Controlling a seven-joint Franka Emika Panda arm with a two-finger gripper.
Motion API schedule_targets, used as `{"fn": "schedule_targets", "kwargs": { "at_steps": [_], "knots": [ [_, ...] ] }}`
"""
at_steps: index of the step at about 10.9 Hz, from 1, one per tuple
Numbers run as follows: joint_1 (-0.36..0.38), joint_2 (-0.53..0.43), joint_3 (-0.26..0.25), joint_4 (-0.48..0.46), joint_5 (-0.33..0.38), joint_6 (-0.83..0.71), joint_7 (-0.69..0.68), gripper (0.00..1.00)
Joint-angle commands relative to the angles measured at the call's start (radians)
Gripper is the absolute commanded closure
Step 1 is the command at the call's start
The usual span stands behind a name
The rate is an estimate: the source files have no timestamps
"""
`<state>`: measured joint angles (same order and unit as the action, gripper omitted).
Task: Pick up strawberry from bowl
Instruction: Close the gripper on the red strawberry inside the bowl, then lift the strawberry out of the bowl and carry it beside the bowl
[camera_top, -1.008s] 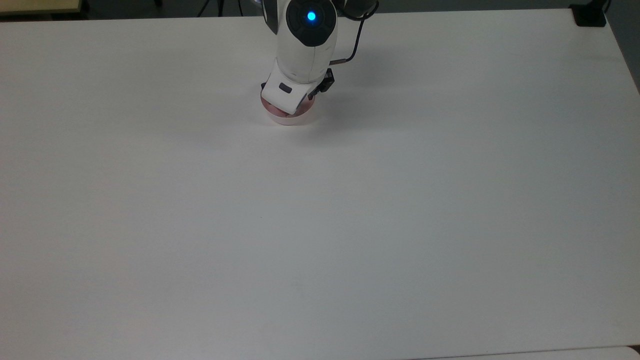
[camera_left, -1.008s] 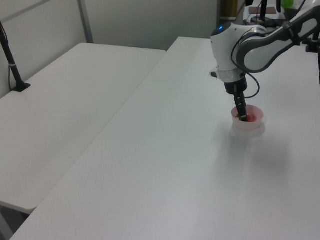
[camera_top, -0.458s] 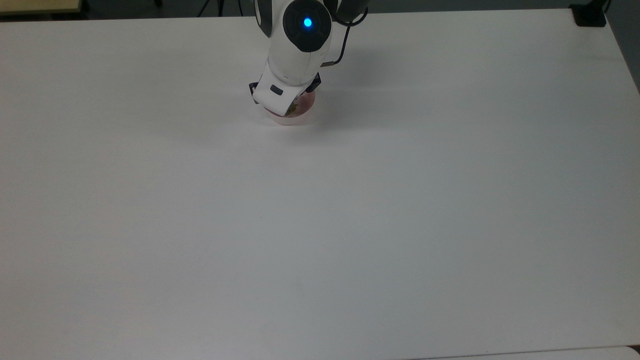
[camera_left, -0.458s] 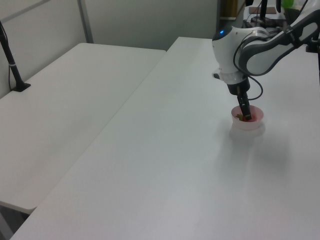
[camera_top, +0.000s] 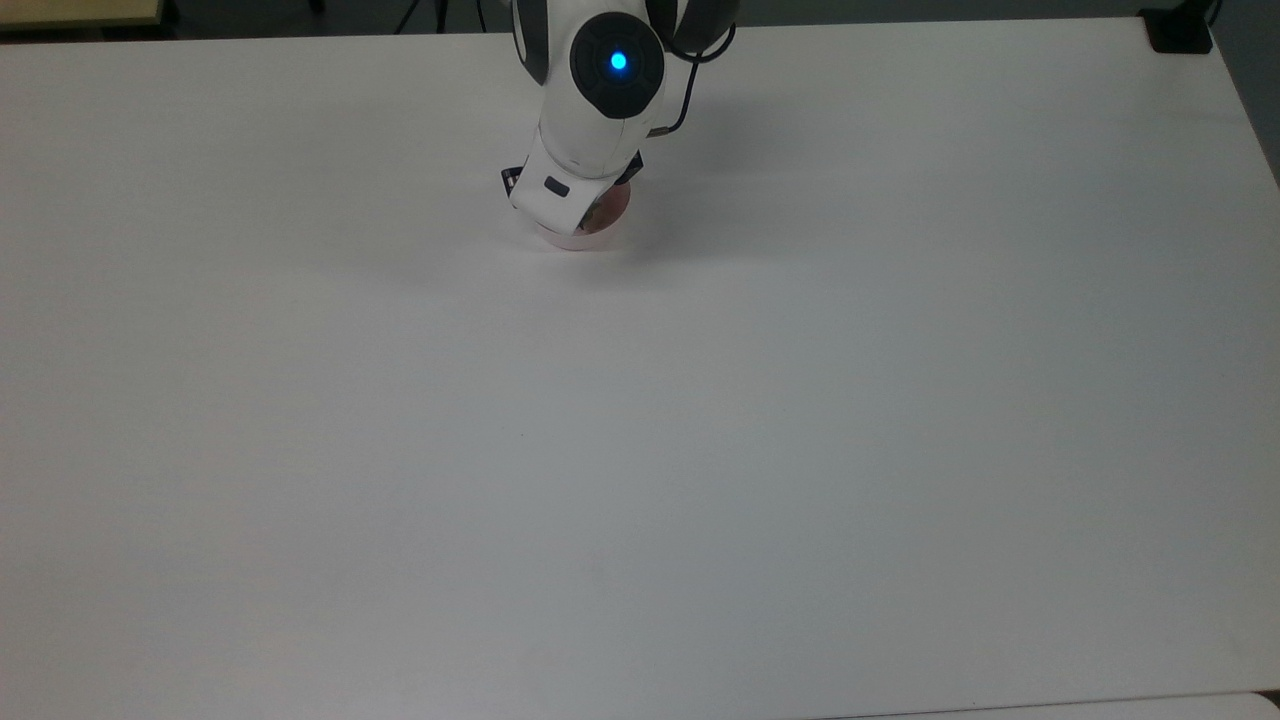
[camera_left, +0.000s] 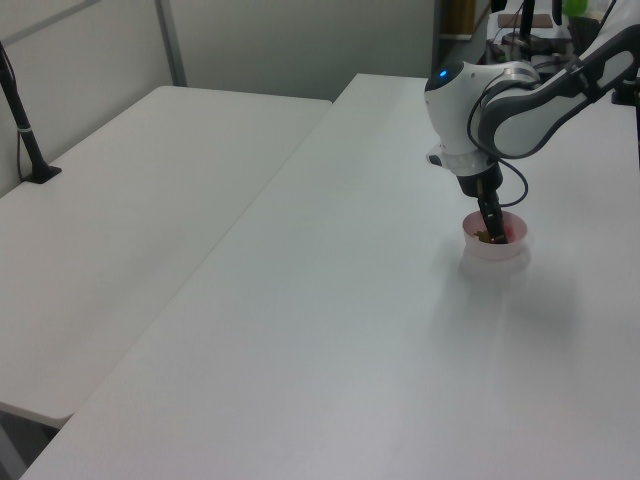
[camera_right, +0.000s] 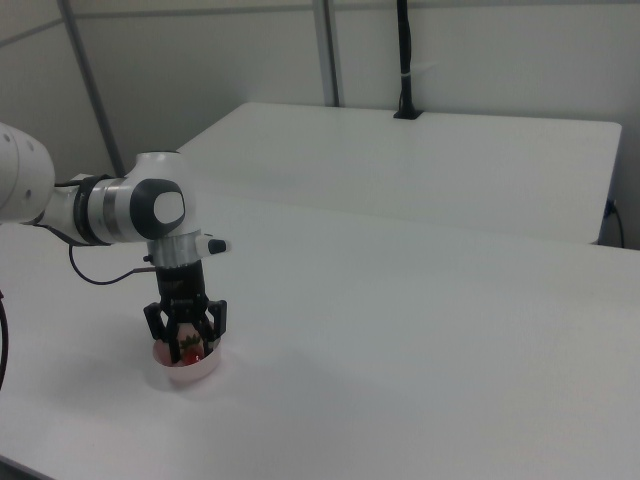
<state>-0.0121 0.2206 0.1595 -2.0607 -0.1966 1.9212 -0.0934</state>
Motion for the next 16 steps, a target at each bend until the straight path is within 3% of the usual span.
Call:
{"fn": "schedule_targets", "kwargs": {
  "at_steps": [1, 5, 11, 16],
  "knots": [
    [0.011, -0.004, 0.002, -0.019, -0.02, 0.019, 0.032, 0.56],
    [0.006, -0.021, 0.003, -0.01, -0.017, 0.007, 0.031, 0.71],
    [-0.002, -0.085, 0.012, 0.031, -0.007, -0.057, 0.014, 0.71],
    [-0.123, -0.124, 0.011, 0.134, 0.003, -0.137, -0.118, 0.71]
  ]
}}
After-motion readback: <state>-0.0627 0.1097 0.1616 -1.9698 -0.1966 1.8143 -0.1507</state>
